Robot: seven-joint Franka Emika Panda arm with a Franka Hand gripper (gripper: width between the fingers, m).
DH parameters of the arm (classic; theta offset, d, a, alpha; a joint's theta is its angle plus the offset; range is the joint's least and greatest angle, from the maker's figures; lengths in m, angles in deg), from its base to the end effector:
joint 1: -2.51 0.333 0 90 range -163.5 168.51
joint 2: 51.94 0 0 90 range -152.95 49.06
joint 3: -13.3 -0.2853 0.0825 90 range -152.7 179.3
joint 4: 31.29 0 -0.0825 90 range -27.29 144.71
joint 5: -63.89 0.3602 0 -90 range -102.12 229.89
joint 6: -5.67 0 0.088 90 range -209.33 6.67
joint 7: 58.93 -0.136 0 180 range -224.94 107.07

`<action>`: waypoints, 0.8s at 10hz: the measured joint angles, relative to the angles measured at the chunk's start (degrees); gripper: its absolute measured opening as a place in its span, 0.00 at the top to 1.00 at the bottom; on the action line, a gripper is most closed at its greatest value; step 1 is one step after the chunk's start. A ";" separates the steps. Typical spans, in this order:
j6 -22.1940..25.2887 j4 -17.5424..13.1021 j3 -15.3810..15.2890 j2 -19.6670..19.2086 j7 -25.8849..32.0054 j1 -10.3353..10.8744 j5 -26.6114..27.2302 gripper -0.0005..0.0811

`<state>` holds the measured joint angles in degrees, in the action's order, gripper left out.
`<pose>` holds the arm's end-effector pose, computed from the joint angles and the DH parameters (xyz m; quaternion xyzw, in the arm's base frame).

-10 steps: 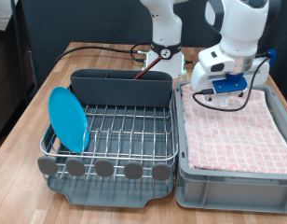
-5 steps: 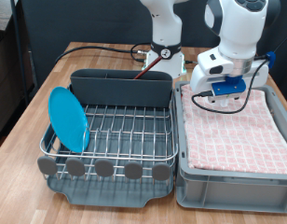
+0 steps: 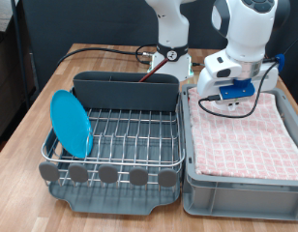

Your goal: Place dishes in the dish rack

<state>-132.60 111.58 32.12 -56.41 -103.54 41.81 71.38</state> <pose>0.4069 0.1524 0.2060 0.9624 -0.2593 -0.0788 0.0182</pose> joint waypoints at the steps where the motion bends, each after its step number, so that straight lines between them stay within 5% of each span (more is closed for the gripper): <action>1: 0.02 -0.12 0.20 0.27 -0.46 0.00 -0.50 0.91; 8: 11.46 -6.08 3.84 7.66 -3.83 -1.64 -8.26 0.91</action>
<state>-121.14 105.49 35.96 -48.74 -107.38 40.18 63.12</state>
